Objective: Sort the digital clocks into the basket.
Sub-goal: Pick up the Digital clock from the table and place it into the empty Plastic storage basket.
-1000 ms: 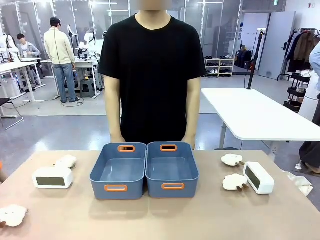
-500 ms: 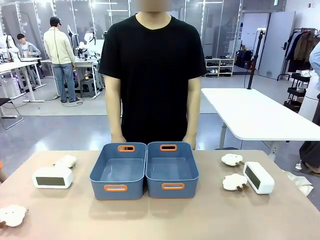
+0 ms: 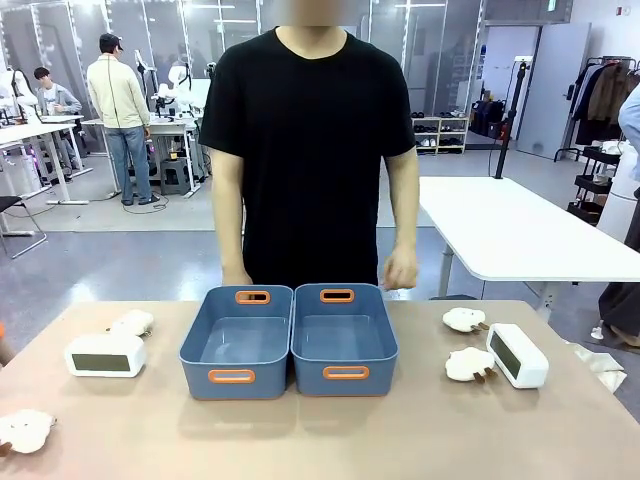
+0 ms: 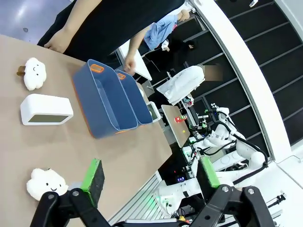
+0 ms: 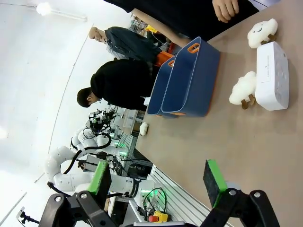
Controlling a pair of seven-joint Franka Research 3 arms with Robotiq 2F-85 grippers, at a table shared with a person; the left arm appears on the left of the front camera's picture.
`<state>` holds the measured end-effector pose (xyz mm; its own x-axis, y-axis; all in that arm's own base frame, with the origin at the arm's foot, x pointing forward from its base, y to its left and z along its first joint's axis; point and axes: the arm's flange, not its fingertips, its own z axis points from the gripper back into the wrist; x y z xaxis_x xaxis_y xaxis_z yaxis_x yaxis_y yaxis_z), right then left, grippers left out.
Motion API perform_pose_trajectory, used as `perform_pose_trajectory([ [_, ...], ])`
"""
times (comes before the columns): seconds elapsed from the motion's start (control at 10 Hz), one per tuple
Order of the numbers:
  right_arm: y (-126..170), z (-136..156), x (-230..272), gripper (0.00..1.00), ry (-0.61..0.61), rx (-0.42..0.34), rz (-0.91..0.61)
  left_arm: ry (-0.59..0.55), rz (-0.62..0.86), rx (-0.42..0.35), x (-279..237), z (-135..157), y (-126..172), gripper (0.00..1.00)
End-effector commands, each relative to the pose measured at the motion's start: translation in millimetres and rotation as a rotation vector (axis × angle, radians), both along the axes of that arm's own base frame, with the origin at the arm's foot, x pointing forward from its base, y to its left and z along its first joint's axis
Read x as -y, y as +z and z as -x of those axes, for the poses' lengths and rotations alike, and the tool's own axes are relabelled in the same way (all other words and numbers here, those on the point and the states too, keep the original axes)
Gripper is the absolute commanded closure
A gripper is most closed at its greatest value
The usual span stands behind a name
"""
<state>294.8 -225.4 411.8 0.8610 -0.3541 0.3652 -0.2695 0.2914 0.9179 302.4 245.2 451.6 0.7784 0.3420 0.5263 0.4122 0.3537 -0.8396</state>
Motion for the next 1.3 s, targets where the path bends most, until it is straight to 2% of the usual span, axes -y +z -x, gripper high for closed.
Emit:
perform_pose_trajectory([
  [0.0, -0.3, 0.6, 0.8, 0.0, 0.006, 0.002, -0.005, -0.005, 0.018, 0.025, -2.0, -2.2, 2.1, 0.0],
  [1.1, -0.3, 0.6, 0.8, 0.0, 0.006, 0.002, -0.005, -0.005, 0.018, 0.025, -2.0, -2.2, 2.1, 0.0],
  [1.2, -0.3, 0.6, 0.8, 0.0, 0.006, 0.002, -0.005, -0.001, -0.001, 0.0, 0.4, -0.1, 0.3, 0.0],
])
